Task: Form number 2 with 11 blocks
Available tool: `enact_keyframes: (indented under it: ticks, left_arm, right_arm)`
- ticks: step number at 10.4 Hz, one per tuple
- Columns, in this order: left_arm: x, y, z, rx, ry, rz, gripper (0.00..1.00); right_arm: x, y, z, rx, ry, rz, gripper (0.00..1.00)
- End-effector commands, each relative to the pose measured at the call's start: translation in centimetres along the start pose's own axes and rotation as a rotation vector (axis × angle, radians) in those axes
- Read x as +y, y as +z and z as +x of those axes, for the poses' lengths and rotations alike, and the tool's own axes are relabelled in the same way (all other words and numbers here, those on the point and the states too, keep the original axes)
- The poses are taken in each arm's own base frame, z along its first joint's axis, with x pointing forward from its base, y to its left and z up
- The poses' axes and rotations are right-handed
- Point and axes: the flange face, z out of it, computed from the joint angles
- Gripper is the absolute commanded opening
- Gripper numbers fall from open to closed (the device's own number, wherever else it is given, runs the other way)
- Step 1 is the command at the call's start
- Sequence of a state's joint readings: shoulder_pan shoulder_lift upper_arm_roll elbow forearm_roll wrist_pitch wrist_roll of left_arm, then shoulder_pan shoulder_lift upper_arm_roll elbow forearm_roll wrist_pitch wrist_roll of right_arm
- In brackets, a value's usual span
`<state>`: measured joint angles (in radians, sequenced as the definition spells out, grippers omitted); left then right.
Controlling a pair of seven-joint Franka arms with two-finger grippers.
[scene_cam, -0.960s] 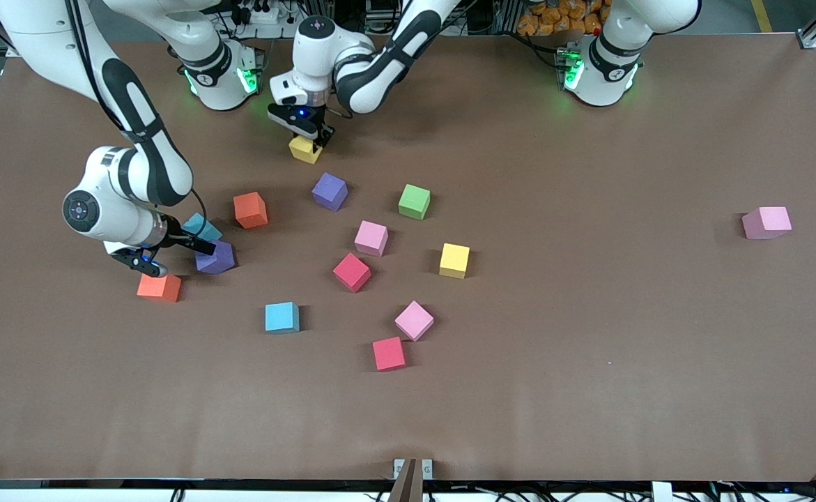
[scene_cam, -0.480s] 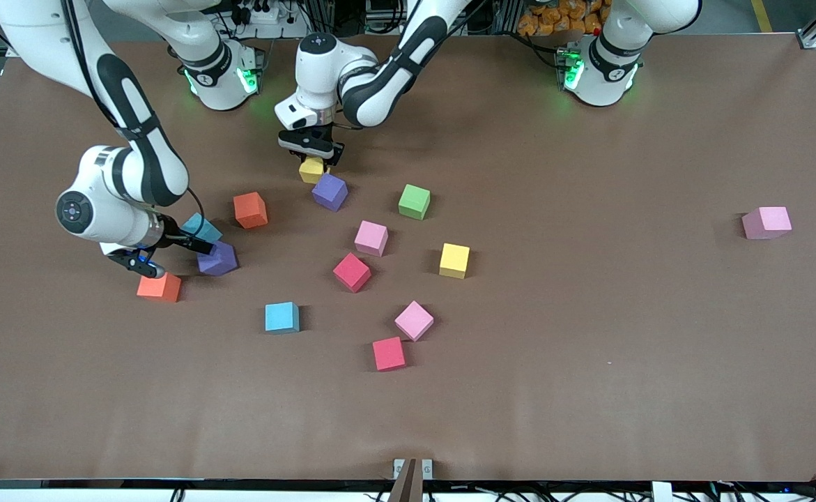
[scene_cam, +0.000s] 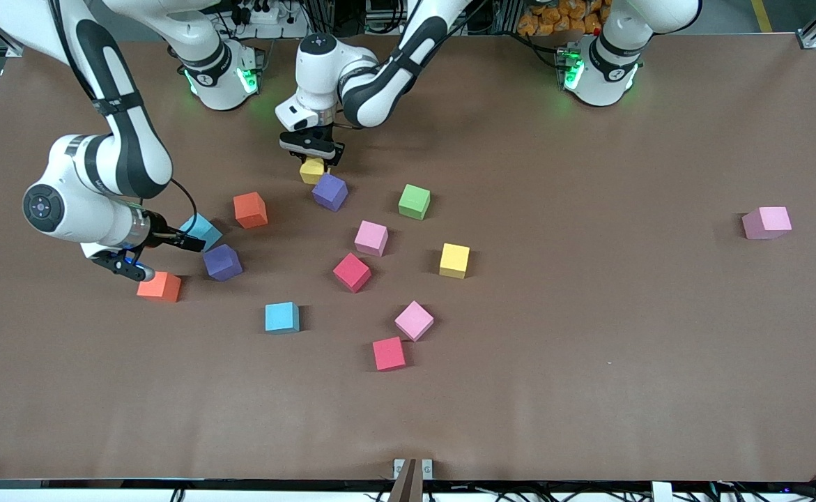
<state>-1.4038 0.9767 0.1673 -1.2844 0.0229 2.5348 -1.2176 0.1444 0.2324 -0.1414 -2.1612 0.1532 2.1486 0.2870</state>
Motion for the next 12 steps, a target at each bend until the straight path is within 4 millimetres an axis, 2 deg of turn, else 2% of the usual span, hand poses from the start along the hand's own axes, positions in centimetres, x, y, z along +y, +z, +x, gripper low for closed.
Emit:
enact_keyframes:
  ticks: [1, 3, 5, 7, 12]
  left_arm:
    - [-1.0, 2.0, 0.0, 0.008, -0.05, 0.04, 0.29]
    - [-1.1, 2.1, 0.0, 0.008, -0.058, 0.042, 0.29]
    - [-1.0, 2.0, 0.0, 0.007, -0.062, 0.041, 0.29]
    - [-1.1, 2.1, 0.0, 0.009, -0.096, 0.043, 0.29]
    - [-1.2, 2.3, -0.1, 0.007, -0.1, 0.047, 0.29]
  right_arm:
    - [1.6, 1.5, -0.3, -0.043, 0.07, 0.022, 1.0]
    - [3.8, 2.4, 0.0, -0.087, 0.206, 0.103, 1.0]
    - [5.8, 3.0, 0.9, -0.084, 0.266, 0.109, 1.0]
    - [5.8, 4.9, 0.4, -0.05, 0.269, 0.1, 1.0]
    - [5.9, 6.3, 0.4, -0.051, 0.279, 0.091, 1.0]
